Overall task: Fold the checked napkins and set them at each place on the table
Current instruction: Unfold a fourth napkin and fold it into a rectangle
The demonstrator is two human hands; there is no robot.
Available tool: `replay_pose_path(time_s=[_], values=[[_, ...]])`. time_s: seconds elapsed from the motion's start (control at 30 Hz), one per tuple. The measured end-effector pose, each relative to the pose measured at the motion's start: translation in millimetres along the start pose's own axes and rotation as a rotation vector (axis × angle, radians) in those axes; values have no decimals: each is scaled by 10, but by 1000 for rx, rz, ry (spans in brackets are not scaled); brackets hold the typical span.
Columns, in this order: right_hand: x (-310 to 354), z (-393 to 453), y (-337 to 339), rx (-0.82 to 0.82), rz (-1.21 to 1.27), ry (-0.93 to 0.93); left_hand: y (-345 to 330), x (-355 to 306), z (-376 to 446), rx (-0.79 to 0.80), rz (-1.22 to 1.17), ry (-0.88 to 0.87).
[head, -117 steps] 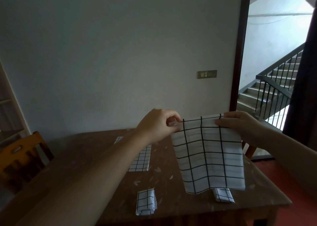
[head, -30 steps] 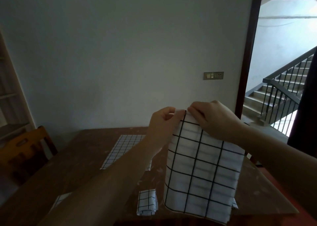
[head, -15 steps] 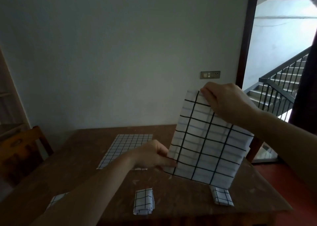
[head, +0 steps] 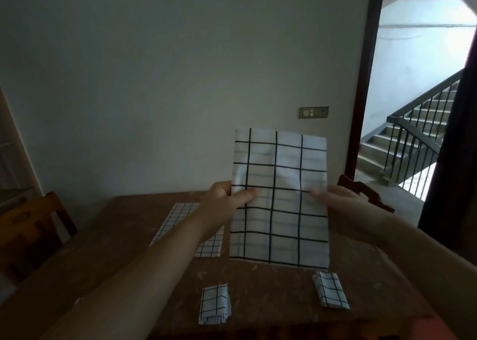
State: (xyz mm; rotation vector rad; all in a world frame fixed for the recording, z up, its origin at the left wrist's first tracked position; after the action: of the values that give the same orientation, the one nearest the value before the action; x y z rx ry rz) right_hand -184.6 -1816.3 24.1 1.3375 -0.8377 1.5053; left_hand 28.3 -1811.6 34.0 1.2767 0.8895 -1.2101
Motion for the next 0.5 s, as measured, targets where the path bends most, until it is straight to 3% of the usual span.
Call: replay_pose_path(time_s=[0.2,0.37,0.5], values=[[145,92,40,-24,-390,143,58,95,38,-21,-122,81],[147,102,127,54,-128,140,26,108,15,71,-223,108],[186,102,162,103,-190,170,18,99,27,137,-291,91]])
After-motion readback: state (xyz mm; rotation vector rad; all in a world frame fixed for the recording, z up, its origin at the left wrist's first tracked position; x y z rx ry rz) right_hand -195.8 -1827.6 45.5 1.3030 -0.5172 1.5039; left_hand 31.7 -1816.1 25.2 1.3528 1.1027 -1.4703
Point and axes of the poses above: each hand's wrist, its own z-axis towards the middle knuckle, its own y-axis out of the back of the hand, x = y × z, the point moved 8 cm from there along z, towards the middle knuckle, and after that the axes turned 6 degrees about y, right-handed, at the moved point
